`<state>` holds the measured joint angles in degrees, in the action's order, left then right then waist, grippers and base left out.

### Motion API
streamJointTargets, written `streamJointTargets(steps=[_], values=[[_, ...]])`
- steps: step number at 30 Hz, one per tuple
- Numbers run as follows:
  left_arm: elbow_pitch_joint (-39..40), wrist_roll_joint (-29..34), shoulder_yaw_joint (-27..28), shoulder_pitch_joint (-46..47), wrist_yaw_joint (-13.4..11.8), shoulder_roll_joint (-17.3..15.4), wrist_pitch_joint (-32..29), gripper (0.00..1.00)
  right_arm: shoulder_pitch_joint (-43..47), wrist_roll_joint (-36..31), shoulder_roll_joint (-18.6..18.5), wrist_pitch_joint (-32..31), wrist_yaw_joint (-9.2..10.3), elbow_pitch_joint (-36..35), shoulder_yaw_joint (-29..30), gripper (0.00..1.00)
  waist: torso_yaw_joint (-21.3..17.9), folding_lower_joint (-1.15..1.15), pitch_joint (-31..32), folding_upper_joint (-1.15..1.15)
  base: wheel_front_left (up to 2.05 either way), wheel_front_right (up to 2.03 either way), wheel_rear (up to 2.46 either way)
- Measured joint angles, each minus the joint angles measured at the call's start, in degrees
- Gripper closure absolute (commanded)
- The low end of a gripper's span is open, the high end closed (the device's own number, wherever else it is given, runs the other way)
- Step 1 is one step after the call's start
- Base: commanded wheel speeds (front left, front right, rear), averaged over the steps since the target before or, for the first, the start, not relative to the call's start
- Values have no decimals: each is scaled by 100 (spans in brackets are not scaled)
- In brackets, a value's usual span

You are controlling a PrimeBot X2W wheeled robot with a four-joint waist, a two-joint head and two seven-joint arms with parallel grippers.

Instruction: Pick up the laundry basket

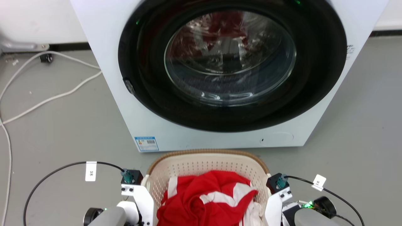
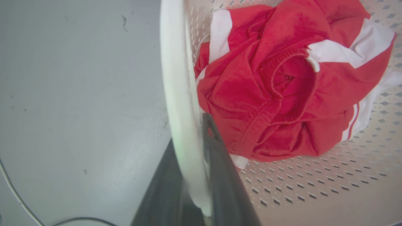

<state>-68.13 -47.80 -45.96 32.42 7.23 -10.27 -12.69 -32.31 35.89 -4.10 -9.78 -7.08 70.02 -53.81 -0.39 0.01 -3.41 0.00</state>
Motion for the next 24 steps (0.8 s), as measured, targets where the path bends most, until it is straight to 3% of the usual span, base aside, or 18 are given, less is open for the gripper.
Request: streamJointTargets(steps=[9,24], values=[[52,-250,-299,-69,0,-18,-305,100,91,565,-171,-376,0,-201,-467,100,-1,0,375,0,0,0,0],[-37,-594,-638,-143,0,-13,-425,100,114,1266,-270,-468,0,-255,-1076,100,12,-1,647,0,0,0,0]])
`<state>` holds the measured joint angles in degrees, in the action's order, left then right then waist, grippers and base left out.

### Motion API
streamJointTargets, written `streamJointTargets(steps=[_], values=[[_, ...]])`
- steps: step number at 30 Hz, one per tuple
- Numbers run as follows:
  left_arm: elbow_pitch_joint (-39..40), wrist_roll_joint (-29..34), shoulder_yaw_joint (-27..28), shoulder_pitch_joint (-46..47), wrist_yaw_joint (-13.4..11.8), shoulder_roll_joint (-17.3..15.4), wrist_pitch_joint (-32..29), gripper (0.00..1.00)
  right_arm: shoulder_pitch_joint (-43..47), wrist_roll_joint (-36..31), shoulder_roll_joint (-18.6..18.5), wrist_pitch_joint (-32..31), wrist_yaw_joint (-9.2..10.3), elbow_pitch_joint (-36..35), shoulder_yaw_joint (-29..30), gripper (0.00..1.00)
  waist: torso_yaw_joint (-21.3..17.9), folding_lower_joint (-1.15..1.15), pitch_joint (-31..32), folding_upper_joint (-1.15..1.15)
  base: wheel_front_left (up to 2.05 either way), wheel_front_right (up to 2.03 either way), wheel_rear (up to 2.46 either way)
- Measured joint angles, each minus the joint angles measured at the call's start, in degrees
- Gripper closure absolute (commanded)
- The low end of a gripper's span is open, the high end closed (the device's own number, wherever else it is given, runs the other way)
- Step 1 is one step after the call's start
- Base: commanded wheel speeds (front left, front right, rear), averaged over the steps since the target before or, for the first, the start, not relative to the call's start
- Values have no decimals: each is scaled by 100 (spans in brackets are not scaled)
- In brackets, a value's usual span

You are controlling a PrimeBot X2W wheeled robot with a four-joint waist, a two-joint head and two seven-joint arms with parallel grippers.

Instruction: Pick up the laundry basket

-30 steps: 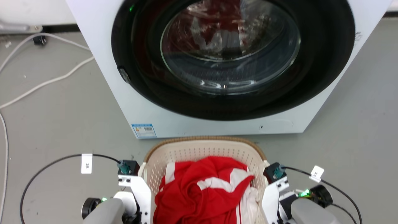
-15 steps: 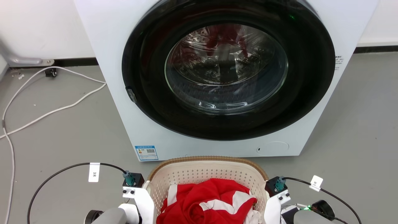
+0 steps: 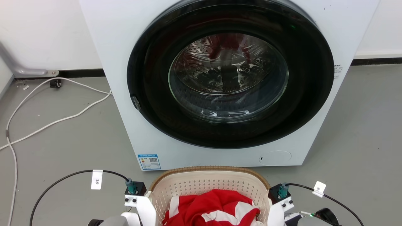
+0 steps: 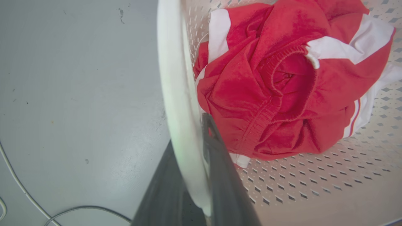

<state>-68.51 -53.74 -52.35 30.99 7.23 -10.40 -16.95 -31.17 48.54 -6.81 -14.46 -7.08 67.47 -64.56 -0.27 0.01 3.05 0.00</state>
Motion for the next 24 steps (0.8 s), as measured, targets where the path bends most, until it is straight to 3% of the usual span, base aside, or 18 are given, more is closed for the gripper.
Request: streamJointTargets(steps=[24], values=[[-54,-379,-387,-15,1,-35,23,100,-5,601,-1,68,0,91,-620,100,-11,-1,56,0,0,0,0]])
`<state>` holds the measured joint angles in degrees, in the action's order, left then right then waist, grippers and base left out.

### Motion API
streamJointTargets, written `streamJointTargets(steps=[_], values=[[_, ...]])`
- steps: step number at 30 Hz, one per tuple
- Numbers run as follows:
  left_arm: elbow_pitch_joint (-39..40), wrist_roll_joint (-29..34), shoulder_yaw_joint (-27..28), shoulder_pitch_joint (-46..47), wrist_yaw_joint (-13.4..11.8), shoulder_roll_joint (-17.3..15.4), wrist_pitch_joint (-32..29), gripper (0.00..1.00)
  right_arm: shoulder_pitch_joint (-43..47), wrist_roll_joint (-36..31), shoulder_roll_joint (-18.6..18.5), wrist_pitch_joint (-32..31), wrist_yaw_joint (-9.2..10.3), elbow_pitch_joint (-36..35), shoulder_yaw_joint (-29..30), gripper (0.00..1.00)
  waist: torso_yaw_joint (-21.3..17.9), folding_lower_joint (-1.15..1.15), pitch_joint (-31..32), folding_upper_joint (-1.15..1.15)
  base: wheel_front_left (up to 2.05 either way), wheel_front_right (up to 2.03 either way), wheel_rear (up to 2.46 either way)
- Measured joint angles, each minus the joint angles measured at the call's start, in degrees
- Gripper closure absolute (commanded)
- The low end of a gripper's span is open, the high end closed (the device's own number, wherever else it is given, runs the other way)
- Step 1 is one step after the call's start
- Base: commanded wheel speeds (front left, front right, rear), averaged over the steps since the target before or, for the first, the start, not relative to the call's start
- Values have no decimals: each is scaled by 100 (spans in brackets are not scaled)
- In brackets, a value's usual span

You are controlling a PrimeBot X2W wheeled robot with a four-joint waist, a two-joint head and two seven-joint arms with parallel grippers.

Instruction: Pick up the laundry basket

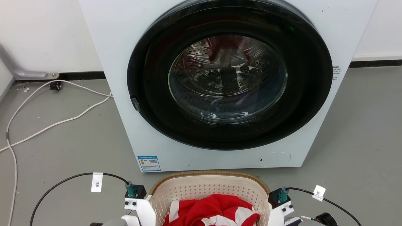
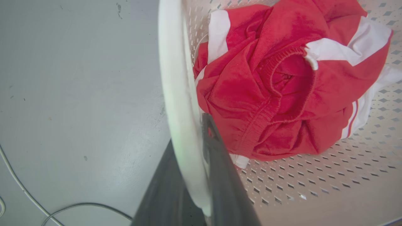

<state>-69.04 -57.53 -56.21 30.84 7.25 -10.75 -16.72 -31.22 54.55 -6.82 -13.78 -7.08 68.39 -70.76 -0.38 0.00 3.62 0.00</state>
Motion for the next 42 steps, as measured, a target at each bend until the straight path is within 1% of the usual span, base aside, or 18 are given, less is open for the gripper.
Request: streamJointTargets(steps=[17,42], values=[[-47,-240,-246,23,0,-8,62,100,-23,188,0,48,-1,25,-174,100,4,0,-4,0,0,0,0],[-89,-525,-526,45,0,-3,135,100,-31,229,-7,66,-1,41,-236,100,-5,0,-9,0,0,0,0]])
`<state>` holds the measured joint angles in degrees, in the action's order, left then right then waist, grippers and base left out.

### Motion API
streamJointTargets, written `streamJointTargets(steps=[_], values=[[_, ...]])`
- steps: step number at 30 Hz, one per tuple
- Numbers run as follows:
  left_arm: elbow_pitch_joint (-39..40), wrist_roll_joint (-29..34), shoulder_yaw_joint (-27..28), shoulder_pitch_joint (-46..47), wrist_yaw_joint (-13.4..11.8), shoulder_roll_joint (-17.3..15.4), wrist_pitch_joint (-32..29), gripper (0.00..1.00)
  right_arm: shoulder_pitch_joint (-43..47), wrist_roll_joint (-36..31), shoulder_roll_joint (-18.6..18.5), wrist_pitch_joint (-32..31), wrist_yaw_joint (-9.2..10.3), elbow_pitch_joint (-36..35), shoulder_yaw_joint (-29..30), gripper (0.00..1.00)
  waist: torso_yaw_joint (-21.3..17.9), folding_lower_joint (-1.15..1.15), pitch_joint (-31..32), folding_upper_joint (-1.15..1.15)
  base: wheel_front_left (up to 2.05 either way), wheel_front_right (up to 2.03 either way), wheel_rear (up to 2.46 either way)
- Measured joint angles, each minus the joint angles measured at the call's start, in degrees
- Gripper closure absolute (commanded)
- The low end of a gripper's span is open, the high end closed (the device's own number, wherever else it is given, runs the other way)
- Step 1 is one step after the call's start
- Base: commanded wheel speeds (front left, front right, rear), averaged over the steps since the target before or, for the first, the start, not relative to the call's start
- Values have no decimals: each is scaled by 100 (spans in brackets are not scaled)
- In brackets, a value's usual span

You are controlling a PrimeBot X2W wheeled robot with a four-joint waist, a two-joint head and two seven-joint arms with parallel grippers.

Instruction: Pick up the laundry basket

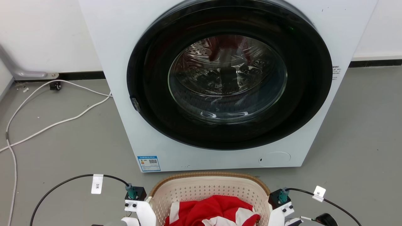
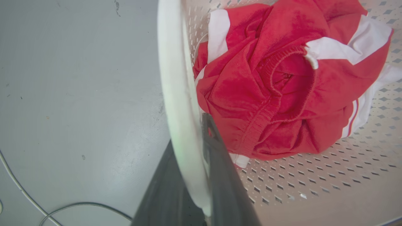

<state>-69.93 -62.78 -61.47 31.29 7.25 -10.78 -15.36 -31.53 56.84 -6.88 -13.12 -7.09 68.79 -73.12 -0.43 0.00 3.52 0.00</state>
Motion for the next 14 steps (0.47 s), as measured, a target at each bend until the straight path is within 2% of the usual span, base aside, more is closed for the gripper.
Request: streamJointTargets(steps=[14], values=[[-14,-143,-129,5,0,3,43,100,8,20,0,7,0,3,-7,100,15,0,4,0,0,0,0]])
